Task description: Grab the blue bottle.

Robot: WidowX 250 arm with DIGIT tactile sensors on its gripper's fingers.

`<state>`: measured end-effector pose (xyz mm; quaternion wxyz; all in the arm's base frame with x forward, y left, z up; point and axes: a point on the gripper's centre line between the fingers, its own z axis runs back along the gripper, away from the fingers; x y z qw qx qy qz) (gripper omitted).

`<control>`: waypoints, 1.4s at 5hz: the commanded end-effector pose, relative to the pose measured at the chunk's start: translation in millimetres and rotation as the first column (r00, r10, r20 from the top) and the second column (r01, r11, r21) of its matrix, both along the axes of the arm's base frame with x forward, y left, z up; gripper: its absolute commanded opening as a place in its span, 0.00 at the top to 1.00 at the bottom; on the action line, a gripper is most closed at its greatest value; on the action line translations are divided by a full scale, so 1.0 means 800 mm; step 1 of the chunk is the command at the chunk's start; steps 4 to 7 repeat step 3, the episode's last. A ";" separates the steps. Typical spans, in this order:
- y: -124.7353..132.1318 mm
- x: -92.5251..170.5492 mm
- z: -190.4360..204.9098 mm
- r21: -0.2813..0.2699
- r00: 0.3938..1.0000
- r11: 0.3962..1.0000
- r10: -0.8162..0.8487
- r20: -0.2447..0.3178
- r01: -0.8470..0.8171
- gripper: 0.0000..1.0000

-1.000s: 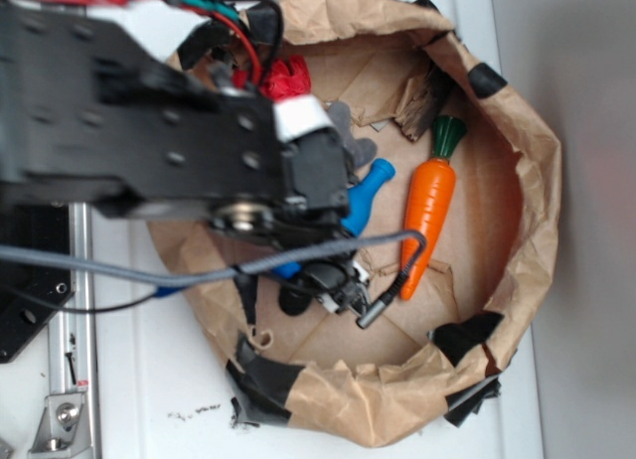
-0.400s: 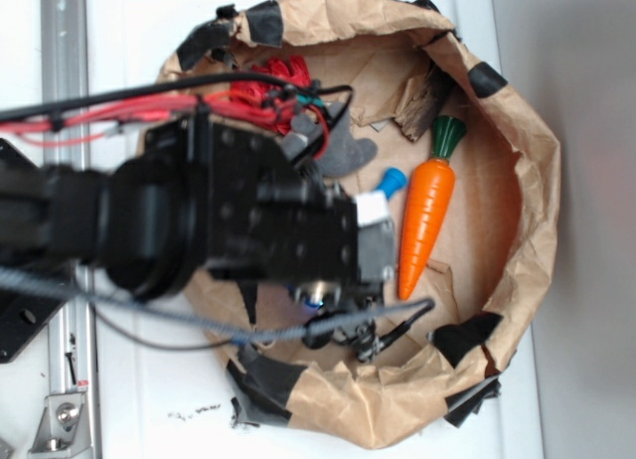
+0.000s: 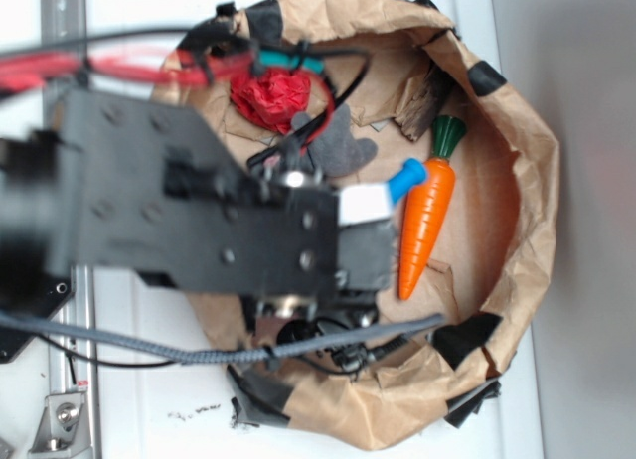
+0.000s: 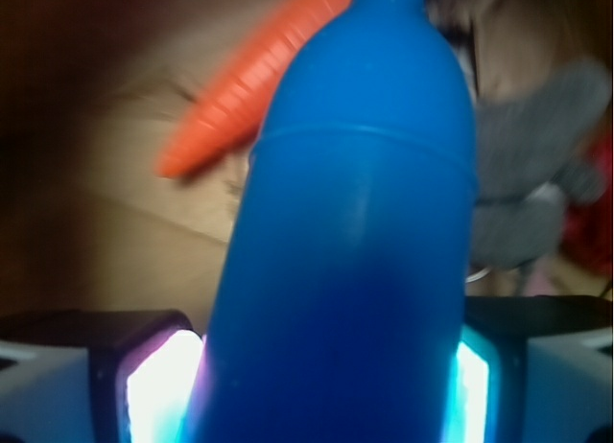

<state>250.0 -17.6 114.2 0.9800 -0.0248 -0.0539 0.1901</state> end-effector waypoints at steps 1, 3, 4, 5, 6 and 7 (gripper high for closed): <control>0.033 0.001 0.095 0.048 0.994 0.994 -0.102 0.030 0.100 1.00; 0.037 0.002 0.088 0.048 0.993 0.993 -0.114 0.039 0.112 1.00; 0.037 0.002 0.088 0.048 0.993 0.993 -0.114 0.039 0.112 1.00; 0.037 0.002 0.088 0.048 0.993 0.993 -0.114 0.039 0.112 1.00; 0.037 0.002 0.088 0.048 0.993 0.993 -0.114 0.039 0.112 1.00; 0.037 0.002 0.088 0.048 0.993 0.993 -0.114 0.039 0.112 1.00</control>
